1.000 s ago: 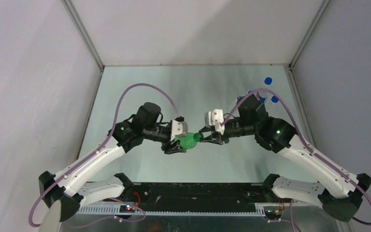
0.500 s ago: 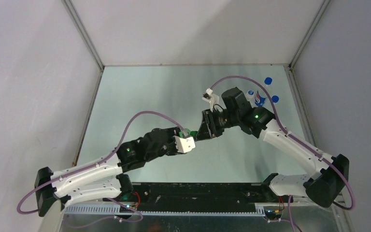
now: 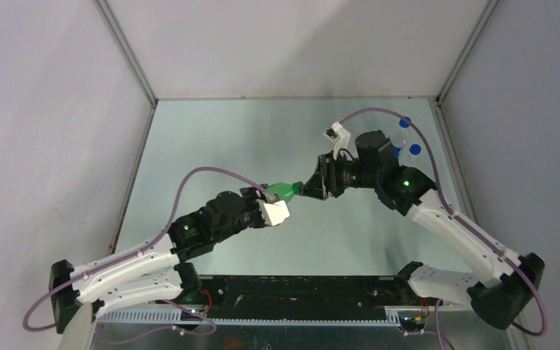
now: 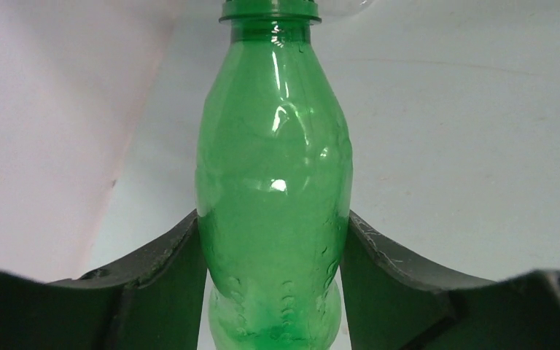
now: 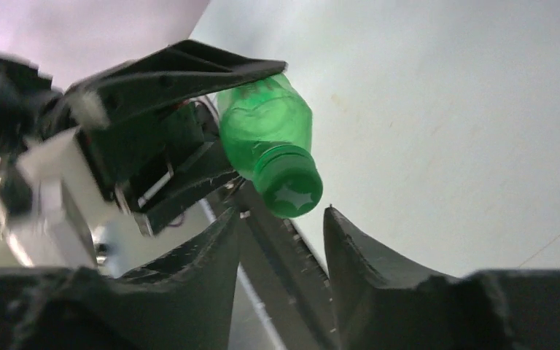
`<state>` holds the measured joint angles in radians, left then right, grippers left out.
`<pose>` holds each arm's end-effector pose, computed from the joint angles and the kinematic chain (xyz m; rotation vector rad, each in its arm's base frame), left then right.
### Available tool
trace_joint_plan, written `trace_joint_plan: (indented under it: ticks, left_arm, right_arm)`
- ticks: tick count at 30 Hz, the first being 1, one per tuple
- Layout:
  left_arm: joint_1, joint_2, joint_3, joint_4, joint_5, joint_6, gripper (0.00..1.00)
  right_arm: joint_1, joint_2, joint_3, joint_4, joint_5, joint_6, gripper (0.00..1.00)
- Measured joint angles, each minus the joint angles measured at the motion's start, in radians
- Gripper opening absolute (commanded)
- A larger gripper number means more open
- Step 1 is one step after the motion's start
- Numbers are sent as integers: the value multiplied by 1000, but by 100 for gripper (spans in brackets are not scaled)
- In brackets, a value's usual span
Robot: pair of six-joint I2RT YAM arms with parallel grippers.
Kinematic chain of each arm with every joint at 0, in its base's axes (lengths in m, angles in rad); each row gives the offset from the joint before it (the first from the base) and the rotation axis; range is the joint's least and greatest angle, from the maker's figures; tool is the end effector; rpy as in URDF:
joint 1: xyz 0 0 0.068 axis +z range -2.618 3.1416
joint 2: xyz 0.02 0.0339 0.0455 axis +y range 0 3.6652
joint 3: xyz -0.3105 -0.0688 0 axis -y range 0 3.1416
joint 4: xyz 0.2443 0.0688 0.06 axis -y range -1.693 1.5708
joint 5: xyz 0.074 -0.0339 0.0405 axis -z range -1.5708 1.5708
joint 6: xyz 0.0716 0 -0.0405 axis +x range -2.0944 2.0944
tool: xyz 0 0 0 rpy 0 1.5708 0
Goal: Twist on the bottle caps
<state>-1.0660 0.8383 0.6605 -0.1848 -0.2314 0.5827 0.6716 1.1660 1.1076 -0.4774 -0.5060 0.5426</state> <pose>0.1100 -0.1652 0.3092 1.3038 1.4156 -0.1004 0.1840 0.1906 0.3748 -0.4793 2.2421 1.2183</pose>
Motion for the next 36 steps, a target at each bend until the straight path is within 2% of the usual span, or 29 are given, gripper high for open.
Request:
trace_joint_plan:
  ticks: [4,9,13,17,22,28,36]
  left_arm:
    - [127,-7,59,-80,218,-36,0]
    - [278,11,144,-175,542,-62,0]
    - [343,77,224,-258,769,-60,0]
    - [356,158,296,-344,921,-47,0]
    - [356,206,328,-415,1019,-29,0]
    - [356,215,346,-444,1076,-25,0]
    - [356,219,349,-463,1107,-24,0]
  right_arm:
    - [1,-108,0,35,-20,-239,60]
    - [14,-225,0,14,-124,-614,62]
    - [23,-269,-5,-27,-203,-854,61]
    - [43,-288,-19,-61,-252,-1036,59]
    - [84,-283,-23,-90,-284,-1167,56]
    - [121,-256,-23,-98,-284,-1245,51]
    - [137,-232,-23,-105,-275,-1288,37]
